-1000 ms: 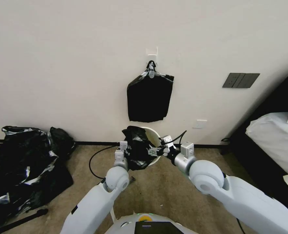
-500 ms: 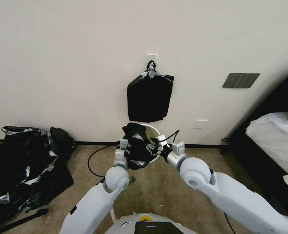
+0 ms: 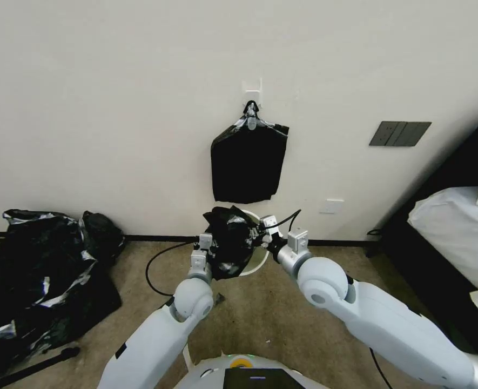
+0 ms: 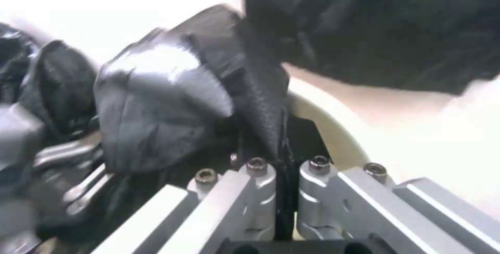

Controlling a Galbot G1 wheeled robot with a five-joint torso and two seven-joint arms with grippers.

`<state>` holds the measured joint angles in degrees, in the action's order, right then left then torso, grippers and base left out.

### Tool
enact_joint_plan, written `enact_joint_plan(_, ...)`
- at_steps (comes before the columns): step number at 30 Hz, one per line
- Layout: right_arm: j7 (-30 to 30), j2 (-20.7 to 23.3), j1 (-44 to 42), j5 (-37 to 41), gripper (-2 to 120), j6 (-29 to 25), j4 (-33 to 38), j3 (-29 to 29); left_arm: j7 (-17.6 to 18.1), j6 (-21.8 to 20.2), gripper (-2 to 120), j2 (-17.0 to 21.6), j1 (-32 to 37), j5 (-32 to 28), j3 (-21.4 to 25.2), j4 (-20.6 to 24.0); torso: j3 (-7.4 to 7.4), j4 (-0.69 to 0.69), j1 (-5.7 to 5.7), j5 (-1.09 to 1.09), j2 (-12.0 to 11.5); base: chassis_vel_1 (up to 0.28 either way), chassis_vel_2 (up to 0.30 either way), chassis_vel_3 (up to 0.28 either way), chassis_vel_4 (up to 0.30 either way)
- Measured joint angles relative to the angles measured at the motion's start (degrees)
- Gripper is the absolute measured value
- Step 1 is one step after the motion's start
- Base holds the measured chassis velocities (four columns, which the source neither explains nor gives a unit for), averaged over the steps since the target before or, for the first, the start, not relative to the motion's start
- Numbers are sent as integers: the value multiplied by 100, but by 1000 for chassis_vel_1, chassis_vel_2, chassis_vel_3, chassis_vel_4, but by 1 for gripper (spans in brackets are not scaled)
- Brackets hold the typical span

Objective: Place a trash bag onto the trash bin.

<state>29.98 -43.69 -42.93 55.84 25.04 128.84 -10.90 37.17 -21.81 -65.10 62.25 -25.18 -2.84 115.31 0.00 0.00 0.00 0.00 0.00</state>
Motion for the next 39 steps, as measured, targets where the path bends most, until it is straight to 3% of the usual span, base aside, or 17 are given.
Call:
enact_joint_plan(14, 213, 219, 133, 381, 0, 38, -387, 311, -331, 95, 1, 54, 397, -82, 256, 211, 0, 0, 0, 1, 0, 0, 0, 0, 0)
enact_joint_plan(23, 359, 449, 76, 709, 0, 359, -445, 495, -385, 207, 1, 31, 544, -352, 444, 361, 0, 0, 0, 1, 0, 0, 0, 0, 0)
enact_joint_plan(26, 358, 546, -30, 769, 15, 412, -287, 588, -391, 207, 1, 37, 520, -403, 510, 355, 0, 0, 0, 0, 0, 0, 0, 0, 0)
enact_joint_plan(32, 132, 760, -409, 413, 32, 326, 121, 630, -386, 91, 1, 61, 382, -500, 525, 309, 0, 0, 0, 0, 0, 0, 0, 0, 0)
enact_joint_plan(35, -285, 915, -766, -456, 46, 248, 281, 692, -365, -4, 1, 101, 284, -590, 507, 296, 0, 0, 0, 0, 0, 0, 0, 0, 0)
enact_joint_plan(37, -420, 970, -878, -729, 50, 229, 319, 714, -358, -23, 1, 116, 262, -607, 507, 295, 0, 0, 0, 0, 0, 0, 0, 0, 0)
enact_joint_plan(39, -931, 1124, -1191, -1842, 61, 51, 345, 740, -333, -126, 1, 179, 204, -743, 508, 312, 0, -1, 0, 0, 0, 0, 0, 0, 0)
